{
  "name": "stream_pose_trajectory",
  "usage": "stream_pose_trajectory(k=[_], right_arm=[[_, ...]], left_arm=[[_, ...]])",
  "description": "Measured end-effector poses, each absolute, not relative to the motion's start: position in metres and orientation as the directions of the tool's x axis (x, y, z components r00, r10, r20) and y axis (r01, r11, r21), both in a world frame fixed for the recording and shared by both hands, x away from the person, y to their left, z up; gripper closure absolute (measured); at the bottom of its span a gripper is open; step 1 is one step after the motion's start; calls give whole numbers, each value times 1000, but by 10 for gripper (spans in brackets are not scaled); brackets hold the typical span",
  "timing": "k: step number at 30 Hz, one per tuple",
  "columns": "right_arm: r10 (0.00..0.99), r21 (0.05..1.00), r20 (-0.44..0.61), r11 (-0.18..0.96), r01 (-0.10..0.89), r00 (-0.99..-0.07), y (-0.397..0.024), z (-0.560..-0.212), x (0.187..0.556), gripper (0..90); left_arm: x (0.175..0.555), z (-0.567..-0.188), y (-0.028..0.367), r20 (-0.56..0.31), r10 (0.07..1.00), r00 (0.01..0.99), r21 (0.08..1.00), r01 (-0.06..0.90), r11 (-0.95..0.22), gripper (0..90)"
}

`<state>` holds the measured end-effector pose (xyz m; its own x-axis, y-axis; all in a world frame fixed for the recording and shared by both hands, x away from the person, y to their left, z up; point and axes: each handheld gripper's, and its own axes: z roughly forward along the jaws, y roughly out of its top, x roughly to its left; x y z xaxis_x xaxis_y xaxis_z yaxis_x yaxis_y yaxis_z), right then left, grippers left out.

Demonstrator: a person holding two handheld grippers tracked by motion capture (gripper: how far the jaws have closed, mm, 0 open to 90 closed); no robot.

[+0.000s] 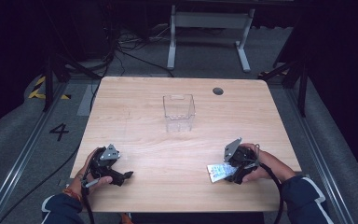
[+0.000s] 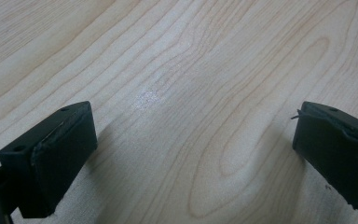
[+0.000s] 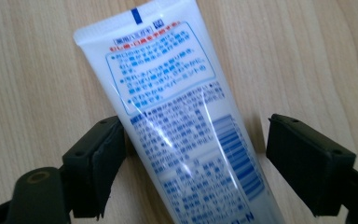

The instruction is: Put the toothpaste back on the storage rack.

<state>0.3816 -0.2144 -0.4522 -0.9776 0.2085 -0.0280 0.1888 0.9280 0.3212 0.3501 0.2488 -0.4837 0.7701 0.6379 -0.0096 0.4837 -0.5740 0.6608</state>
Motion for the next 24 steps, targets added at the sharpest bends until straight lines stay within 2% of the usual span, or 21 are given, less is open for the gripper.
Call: stream_pose_trajectory(k=[2, 6, 9, 24], right_arm=[[198, 318, -32, 931, 178, -980, -209, -452, 381, 214], [239, 309, -8, 924, 225, -971, -203, -450, 386, 327], [266, 285, -2, 924, 255, -964, -200, -448, 389, 374], [289, 294, 0, 915, 276, -957, -201, -447, 389, 445]], left_arm=[[350, -484, 249, -10, 640, 769, 661, 485, -572, 0], [350, -484, 249, -11, 640, 768, 661, 486, -572, 0], [350, -484, 249, -10, 640, 768, 661, 486, -572, 0], [351, -484, 248, -10, 642, 767, 662, 486, -571, 0]])
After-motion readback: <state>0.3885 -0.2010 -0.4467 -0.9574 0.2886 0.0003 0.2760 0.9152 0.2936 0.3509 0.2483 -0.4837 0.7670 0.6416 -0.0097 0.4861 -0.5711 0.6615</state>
